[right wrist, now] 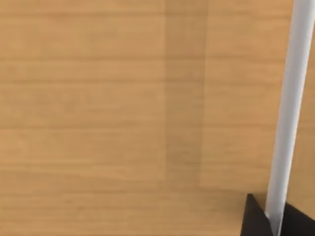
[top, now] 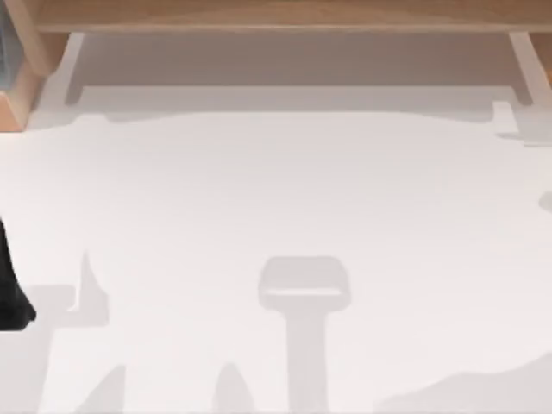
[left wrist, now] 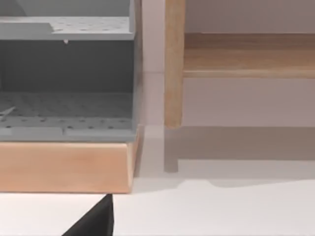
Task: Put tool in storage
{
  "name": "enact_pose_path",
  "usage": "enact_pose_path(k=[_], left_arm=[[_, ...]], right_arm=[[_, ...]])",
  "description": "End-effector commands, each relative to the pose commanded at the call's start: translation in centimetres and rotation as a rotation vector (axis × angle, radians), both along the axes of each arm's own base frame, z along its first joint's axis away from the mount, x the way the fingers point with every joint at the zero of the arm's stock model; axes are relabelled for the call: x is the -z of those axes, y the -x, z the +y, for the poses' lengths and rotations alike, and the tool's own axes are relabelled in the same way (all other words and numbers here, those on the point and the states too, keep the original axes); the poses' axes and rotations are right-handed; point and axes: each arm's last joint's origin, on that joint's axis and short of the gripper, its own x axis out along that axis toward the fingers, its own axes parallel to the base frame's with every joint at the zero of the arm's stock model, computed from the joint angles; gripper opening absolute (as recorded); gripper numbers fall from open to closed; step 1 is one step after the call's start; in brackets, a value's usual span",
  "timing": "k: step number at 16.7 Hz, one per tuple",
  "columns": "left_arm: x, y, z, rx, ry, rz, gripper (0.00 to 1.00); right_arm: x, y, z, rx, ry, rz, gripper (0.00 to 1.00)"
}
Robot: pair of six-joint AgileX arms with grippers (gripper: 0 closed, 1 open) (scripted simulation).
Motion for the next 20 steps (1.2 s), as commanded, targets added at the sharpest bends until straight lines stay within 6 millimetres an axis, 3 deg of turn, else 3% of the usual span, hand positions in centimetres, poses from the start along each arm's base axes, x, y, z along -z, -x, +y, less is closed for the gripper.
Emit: enact_pose_path(k=[6,14,19,20], left_arm=[[0.0,0.0,0.0,0.0,0.0,0.0,1.0],[0.0,0.0,0.0,0.0,0.0,0.0,1.0],[0.0,0.0,0.0,0.0,0.0,0.0,1.0],[0.0,0.0,0.0,0.0,0.0,0.0,1.0]], right_arm=[[0.1,-0.2,-0.1,0.004,-0.005,0.007,0.0],[-0.1,-6.1,-0.3,0.005,-0.003,0.0,0.0],[0.1,-6.5,-0.2,0.005,-0.004,0.005,0.0],[0.1,-6.5,-0.2,0.005,-0.004,0.005,0.08]])
